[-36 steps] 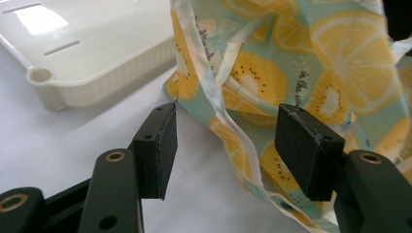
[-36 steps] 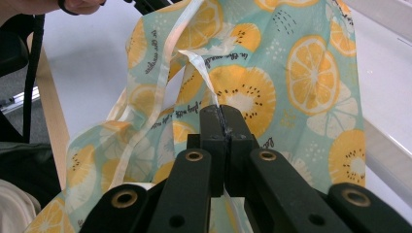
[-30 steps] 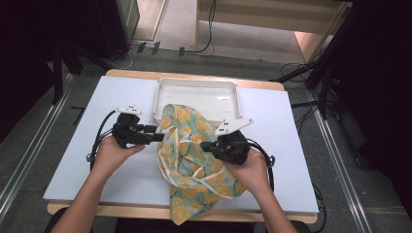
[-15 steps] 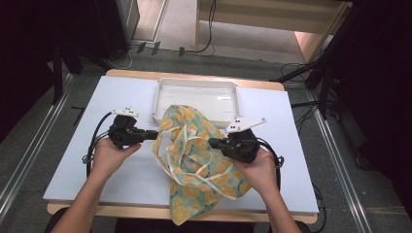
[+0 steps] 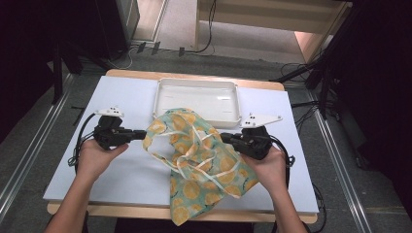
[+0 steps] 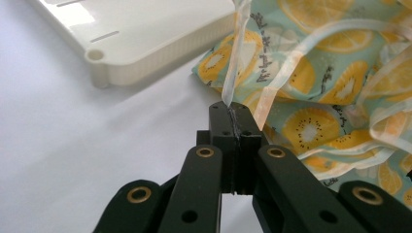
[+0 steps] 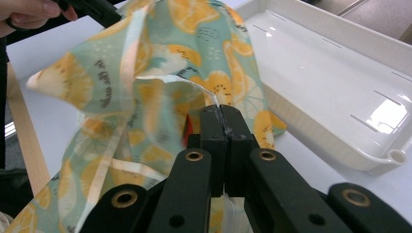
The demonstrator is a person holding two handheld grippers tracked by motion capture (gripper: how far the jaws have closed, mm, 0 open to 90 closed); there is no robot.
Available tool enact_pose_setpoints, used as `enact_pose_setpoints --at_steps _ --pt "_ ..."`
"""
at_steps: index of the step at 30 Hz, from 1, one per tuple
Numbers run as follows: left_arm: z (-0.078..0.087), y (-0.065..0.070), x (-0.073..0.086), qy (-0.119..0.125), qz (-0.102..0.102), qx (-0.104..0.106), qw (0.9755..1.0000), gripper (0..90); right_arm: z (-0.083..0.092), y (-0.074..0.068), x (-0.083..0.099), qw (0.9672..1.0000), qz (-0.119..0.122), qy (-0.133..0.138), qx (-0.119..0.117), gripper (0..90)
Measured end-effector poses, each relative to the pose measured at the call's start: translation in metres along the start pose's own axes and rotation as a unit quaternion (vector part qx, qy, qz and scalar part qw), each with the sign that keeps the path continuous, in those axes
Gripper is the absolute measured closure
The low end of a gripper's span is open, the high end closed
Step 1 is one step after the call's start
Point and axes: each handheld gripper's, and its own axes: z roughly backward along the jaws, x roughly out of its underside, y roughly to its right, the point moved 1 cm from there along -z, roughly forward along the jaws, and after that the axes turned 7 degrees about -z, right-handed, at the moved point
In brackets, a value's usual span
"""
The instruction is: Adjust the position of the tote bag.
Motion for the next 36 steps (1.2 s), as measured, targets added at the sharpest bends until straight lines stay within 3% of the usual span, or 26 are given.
enact_pose_setpoints --at_steps 9,15,20,25,29,31,36 --pt "0.020 -0.010 0.011 0.009 0.016 -0.013 0.9998 90.0 0.001 0.013 0.003 0.9999 -0.011 0.005 0.006 90.0" --pt "0.026 -0.012 0.014 0.011 0.018 -0.019 0.9996 90.0 -0.008 0.017 0.005 1.0000 -0.010 -0.002 0.000 90.0" --pt "0.015 -0.019 0.020 -0.009 0.030 -0.025 0.9992 90.0 -0.020 0.021 0.009 0.9998 -0.018 -0.008 -0.003 90.0" --pt "0.001 -0.026 0.023 -0.014 0.046 -0.012 0.9988 89.5 -0.035 0.029 0.017 0.9992 -0.033 -0.020 -0.003 90.0" --pt "-0.003 -0.024 0.023 -0.021 0.039 -0.005 0.9990 88.5 -0.042 0.032 0.021 0.9989 -0.038 -0.026 -0.007 90.0" --pt "-0.001 -0.022 0.022 -0.018 0.033 -0.004 0.9993 83.9 -0.043 0.032 0.021 0.9989 -0.039 -0.025 -0.006 89.9" --pt "0.008 -0.013 0.017 0.001 0.019 -0.007 0.9998 74.8 -0.030 0.030 0.016 0.9993 -0.036 -0.012 -0.007 78.4"
